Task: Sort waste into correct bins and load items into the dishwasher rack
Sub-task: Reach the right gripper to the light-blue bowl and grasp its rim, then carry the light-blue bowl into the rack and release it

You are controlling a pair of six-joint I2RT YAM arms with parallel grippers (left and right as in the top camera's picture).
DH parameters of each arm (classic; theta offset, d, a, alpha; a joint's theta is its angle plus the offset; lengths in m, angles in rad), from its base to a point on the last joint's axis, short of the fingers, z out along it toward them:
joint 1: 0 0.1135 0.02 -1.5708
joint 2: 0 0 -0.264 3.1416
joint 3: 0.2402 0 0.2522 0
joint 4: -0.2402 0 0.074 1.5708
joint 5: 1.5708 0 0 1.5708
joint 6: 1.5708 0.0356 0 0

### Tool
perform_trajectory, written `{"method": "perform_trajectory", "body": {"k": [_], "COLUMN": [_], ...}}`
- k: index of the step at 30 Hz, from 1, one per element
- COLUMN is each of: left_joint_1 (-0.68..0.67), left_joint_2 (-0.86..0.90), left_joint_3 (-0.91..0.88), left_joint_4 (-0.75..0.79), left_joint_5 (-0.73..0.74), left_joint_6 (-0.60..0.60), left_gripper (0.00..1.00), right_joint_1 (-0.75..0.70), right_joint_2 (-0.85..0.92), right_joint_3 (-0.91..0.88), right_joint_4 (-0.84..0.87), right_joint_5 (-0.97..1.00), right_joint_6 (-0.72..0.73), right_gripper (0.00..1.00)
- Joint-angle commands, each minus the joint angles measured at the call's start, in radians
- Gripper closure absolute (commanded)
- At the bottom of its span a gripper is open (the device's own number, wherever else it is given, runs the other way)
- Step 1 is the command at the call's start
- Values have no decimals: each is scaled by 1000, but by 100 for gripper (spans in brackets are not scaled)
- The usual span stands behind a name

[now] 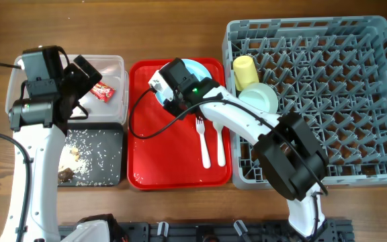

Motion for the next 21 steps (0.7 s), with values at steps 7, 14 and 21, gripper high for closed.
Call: {"method": "perform_trajectory", "body": {"k": [7, 14, 21], "left_joint_1": [3, 3, 3], "left_joint_2": [0, 0, 0], "left_joint_3": [10, 10, 10], "left_joint_4": [2, 2, 2], "left_joint_5": [1, 1, 1], "left_joint_6": [-9, -9, -9], "left_gripper": [0, 0, 0], "right_joint_1": [-3, 0, -15], "right_joint_2": [17, -10, -232], "right_joint_3": [-3, 25, 48], "right_joint_4": [-6, -12, -13], "right_joint_5": [7, -45, -189], "right_joint_6": [-5, 76, 207], "right_gripper": [93, 96, 96]}}
